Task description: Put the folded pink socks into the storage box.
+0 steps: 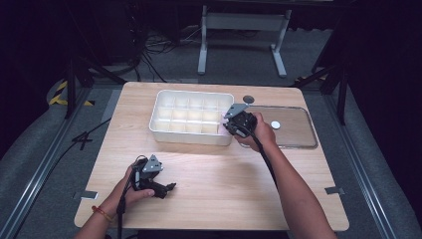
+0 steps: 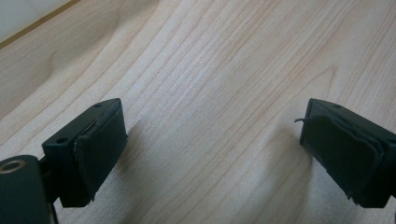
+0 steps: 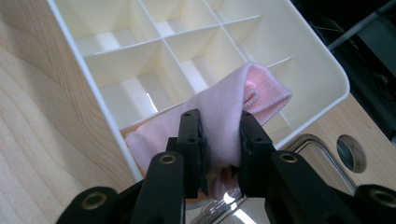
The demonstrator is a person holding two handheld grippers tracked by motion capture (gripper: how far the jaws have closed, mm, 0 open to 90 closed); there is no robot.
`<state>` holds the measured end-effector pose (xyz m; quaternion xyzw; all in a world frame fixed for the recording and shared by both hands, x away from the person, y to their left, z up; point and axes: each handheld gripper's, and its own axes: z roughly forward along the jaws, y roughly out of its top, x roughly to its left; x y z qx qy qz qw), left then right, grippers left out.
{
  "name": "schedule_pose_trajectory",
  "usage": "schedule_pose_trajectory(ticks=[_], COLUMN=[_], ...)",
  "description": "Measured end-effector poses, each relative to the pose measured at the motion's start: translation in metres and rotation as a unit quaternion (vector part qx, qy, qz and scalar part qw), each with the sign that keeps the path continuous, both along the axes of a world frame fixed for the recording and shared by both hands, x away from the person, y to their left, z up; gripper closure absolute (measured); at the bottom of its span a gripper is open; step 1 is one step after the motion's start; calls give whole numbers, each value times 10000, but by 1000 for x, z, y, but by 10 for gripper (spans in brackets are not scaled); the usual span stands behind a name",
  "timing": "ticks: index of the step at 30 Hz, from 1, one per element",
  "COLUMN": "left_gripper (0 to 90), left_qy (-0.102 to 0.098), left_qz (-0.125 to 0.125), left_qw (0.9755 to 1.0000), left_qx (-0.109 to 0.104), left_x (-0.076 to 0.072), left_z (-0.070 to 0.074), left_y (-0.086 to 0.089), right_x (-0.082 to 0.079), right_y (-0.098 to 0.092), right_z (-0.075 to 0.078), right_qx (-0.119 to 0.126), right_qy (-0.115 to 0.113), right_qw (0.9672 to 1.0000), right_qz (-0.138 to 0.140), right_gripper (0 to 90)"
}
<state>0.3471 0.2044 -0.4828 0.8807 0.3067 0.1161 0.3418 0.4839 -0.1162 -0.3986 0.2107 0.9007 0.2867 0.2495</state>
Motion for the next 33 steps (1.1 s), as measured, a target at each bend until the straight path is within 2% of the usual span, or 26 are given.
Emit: schedule_pose_trajectory(ticks=[1,7,13,24,27,33], left_gripper=[74,74,74,74,73,73], left_qy=[6,12,13,0,12,13], left_qz=[-1,10,14,2,6,4], left_qw=[10000,10000,10000,10000,10000,10000], left_qx=[3,-9,-34,-10,-23,-17], left_x=[0,0,-1,-1,-1,-1], left_z=[0,0,0,0,0,0], left_y=[0,0,0,0,0,0], right_x=[0,4,12,16,16,22], right_y=[1,3,6,11,13,15], right_z=[0,-4,-9,-11,-11,-11], right_qx=[-48,-174,-267,-470,-594,-658], right_qy=[-20,186,491,648,682,909], right_qw=[10000,9996,9983,9962,9951,9931], right_qz=[16,107,192,333,390,354], right_gripper=[746,754,763,775,779,786])
